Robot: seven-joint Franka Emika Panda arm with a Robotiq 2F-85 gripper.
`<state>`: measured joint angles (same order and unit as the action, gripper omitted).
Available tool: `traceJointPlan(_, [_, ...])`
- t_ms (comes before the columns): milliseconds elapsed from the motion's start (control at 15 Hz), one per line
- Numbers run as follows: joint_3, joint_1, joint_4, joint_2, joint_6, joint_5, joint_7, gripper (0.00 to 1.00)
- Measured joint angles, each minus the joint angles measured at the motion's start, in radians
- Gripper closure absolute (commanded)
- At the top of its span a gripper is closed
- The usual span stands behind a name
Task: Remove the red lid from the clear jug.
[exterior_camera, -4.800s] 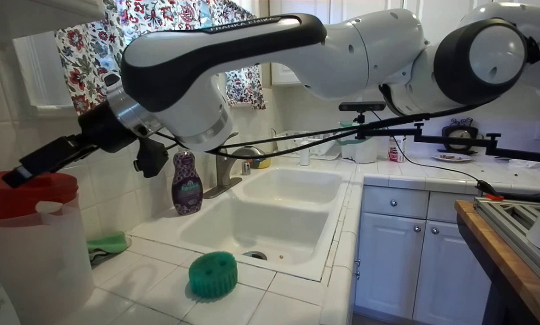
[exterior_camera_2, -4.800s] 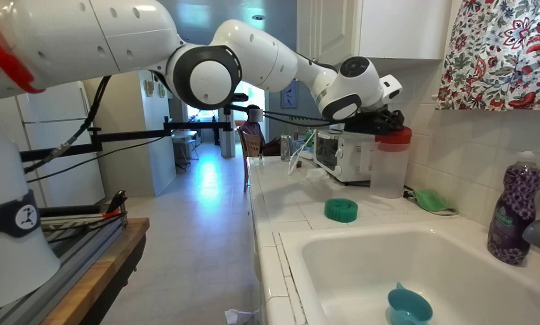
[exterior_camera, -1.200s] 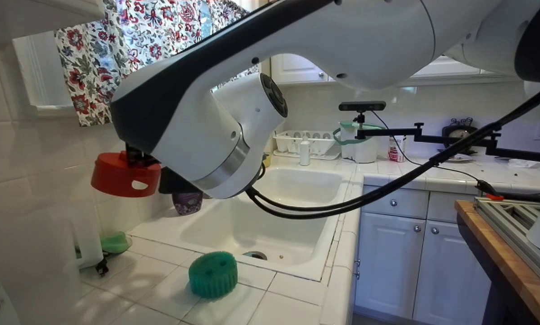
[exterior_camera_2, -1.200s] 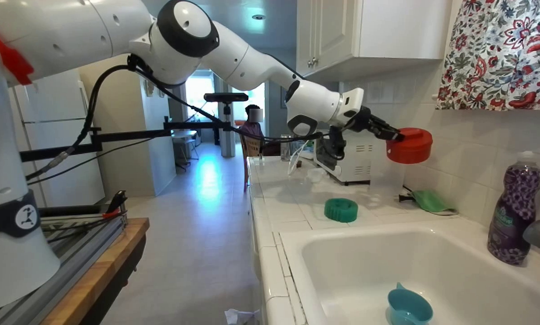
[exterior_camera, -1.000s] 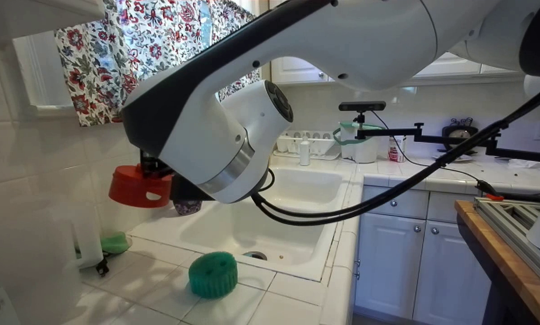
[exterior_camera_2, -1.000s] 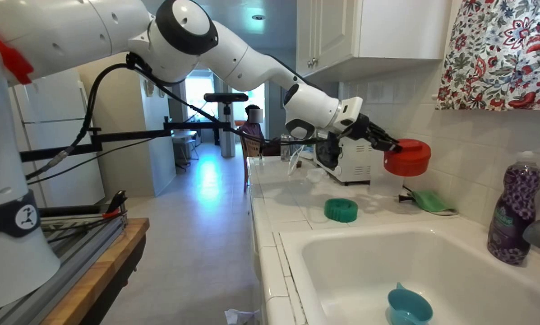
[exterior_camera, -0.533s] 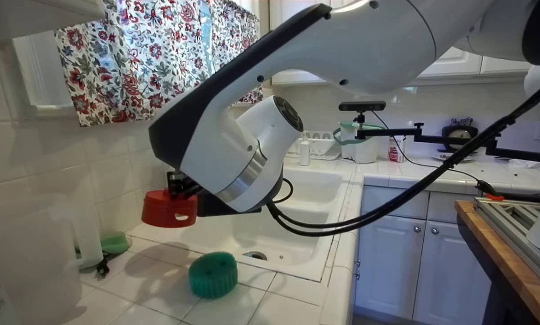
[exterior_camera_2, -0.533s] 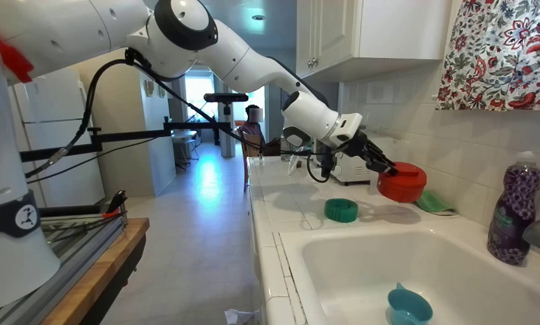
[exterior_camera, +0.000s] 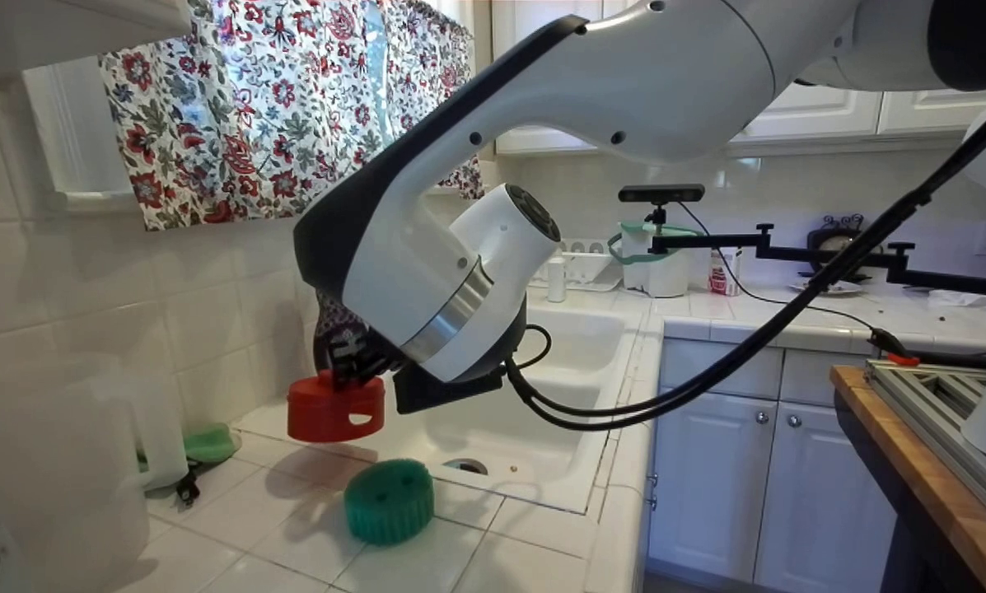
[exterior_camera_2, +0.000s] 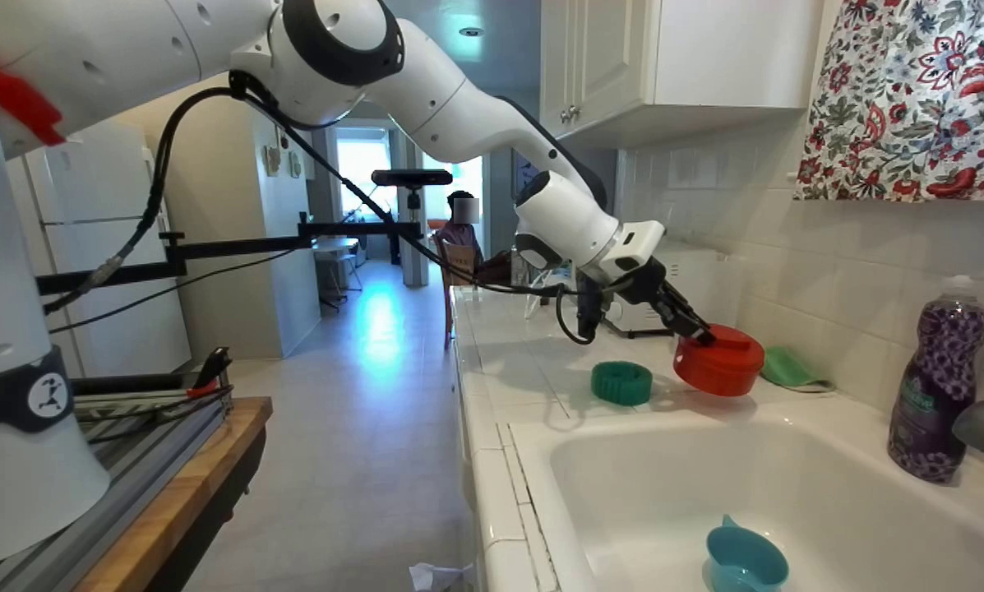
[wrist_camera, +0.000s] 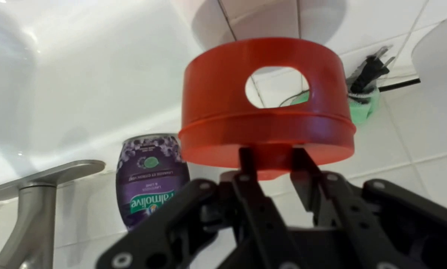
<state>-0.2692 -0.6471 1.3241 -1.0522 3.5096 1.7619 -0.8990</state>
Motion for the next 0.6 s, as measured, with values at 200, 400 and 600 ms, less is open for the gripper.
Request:
traceJointPlan(200, [0.076,0.048,-0.003,0.006,-0.003,0.0,-0.096,0.93])
traceJointPlan(400, [0.148,0.093,-0.017,0.006,-0.002,0.0,-0.195,0.92])
traceJointPlan(600, [0.211,0.133,-0.047,0.006,-0.001,0.0,-0.285,0.38])
